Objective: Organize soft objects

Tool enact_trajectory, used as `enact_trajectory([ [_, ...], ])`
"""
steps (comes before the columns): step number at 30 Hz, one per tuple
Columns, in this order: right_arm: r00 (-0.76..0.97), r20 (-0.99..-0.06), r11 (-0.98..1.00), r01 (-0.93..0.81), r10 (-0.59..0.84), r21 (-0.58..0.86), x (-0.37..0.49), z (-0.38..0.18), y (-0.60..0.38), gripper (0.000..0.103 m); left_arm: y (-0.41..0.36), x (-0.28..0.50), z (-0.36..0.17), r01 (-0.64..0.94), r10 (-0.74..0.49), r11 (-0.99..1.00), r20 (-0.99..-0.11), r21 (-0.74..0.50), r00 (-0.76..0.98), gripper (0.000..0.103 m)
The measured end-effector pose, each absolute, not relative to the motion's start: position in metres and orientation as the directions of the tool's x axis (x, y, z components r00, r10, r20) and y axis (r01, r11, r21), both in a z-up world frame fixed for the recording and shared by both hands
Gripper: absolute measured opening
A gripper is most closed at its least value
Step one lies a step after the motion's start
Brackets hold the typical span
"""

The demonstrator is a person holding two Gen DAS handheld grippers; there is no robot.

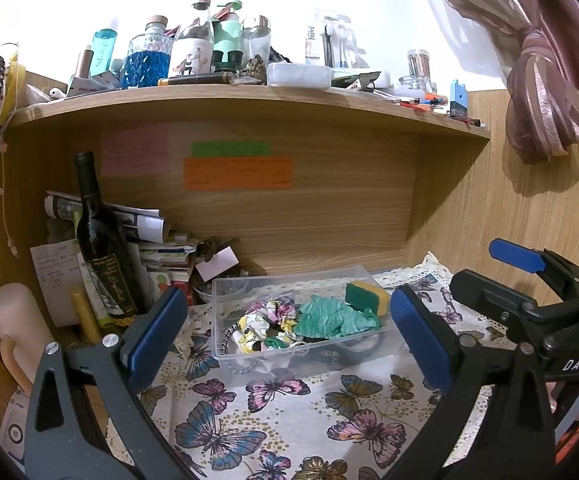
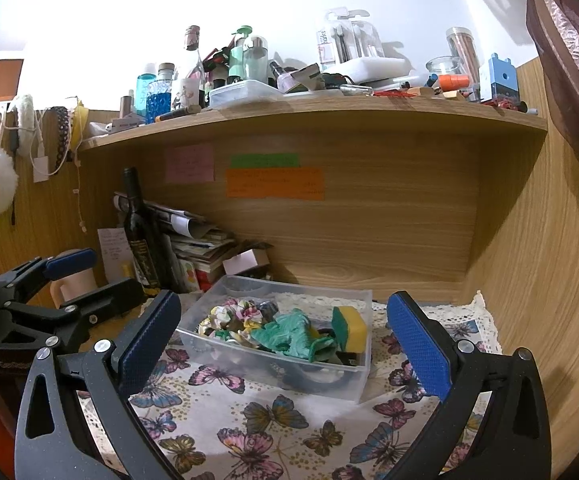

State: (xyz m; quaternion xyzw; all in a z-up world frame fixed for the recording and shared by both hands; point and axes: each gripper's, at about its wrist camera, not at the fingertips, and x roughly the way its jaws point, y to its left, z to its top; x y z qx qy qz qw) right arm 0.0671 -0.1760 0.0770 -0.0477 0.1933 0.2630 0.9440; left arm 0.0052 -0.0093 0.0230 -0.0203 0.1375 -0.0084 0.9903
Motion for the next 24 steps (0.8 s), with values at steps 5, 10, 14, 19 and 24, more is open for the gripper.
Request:
enact_trajectory([
  [5,0.786,-0.396,0.859,-0.512,0.475,0.014,0.070,0.075,-0.177,0.103,-0.011,0.008,0.022,0.023,-0.035,0.999,-0.280,-0.045,0.959,0.103],
  [10,0.782,-0.400,0.856,-0.516,0.478,0.014,0.073,0.074,-0.178,0.103,-0.012,0.011,0.022,0.024,-0.037,0.999,-0.289,-0.048,0.957,0.103],
  [14,0.781,-0.401,0.856,-0.517,0.479,0.015,0.074,0.074,-0.178,0.103,-0.010,0.013,0.022,0.023,-0.038,0.998,-0.293,-0.053,0.955,0.103],
  [19,0.775,-0.409,0.855,-0.519,0.481,0.021,0.080,0.072,-0.179,0.103,-0.008,0.018,0.021,0.029,-0.046,0.998,-0.306,-0.061,0.951,0.103],
  [24,0.776,-0.412,0.857,-0.515,0.477,0.021,0.082,0.071,-0.180,0.103,-0.009,0.021,0.019,0.030,-0.048,0.998,-0.316,-0.062,0.948,0.103],
])
